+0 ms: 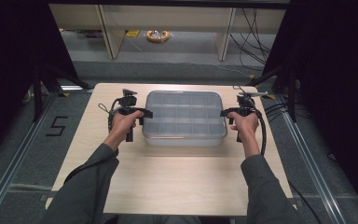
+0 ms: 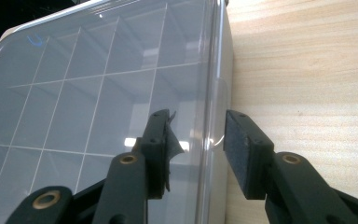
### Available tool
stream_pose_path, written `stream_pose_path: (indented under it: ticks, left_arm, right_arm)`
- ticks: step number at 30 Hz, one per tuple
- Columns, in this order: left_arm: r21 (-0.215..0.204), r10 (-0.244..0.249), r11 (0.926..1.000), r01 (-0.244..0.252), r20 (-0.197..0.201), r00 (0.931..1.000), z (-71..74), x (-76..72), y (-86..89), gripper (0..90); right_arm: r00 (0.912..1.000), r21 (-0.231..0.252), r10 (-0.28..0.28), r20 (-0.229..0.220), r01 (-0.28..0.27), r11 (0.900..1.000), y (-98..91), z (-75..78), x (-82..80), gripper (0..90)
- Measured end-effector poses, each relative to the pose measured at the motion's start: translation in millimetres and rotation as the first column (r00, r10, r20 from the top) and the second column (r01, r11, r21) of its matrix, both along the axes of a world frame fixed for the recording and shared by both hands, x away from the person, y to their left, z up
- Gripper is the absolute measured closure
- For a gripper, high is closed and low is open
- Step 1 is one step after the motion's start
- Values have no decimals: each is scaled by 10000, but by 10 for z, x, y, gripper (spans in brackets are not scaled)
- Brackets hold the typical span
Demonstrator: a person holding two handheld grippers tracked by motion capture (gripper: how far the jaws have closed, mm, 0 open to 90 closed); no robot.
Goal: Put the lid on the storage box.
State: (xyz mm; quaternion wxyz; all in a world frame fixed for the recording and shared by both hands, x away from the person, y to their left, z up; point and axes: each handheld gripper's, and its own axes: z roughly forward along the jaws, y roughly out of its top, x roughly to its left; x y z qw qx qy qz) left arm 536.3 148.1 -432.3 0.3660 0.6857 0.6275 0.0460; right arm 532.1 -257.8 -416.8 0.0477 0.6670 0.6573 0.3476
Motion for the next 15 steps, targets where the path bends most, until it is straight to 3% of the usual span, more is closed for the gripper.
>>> stream_pose_path:
  ticks: [2,3,4,5,7,8,9,10,11,12,13,15]
  left_arm:
    - [-150,93,9998,-93,-22,10000,-4,0,5,483]
    - [-205,165,9997,-166,-52,9999,-3,0,3,483]
    - [-196,178,9996,-179,-64,9998,-1,-1,0,482]
    - [-135,165,9998,-166,-65,9998,2,0,-6,478]
    - [-136,221,9997,-222,-57,9997,7,2,-14,468]
    - [-132,248,9996,-249,-76,9997,6,3,-16,468]
    - [-125,248,9996,-249,-92,9996,5,7,-19,469]
    - [-108,256,9996,-257,-89,9996,7,9,-22,467]
    - [-134,308,9994,-310,-116,9995,11,12,-27,465]
    - [-51,305,9995,-306,-70,9995,15,17,-38,461]
    - [124,248,9996,-248,-26,9997,24,24,-53,461]
    - [220,492,9985,-494,107,9987,44,41,-85,452]
  right_arm:
    - [10000,-120,-84,-2,84,9999,5,1,-1,642]
    - [9993,383,-28,369,13,9993,-4,-38,-3,641]
    - [9986,568,-485,-190,495,9972,38,-14,-19,637]
    - [9978,440,-613,-261,624,9971,46,-15,-20,632]
    - [9956,824,-833,-428,867,9928,62,-28,-6,627]
    - [9965,127,-768,-314,773,9969,55,-40,-1,623]
    - [9965,357,-782,-281,792,9962,57,-51,-2,616]
    - [9954,967,-894,-352,924,9910,54,-72,7,607]
    - [9914,978,-1153,-617,1210,9878,63,-64,7,604]
    - [9947,578,-998,-253,1011,9932,22,-97,15,605]
    - [9956,930,-936,4,932,9913,3,-124,23,604]
    - [9917,890,-1277,-123,1283,9877,20,-110,27,603]
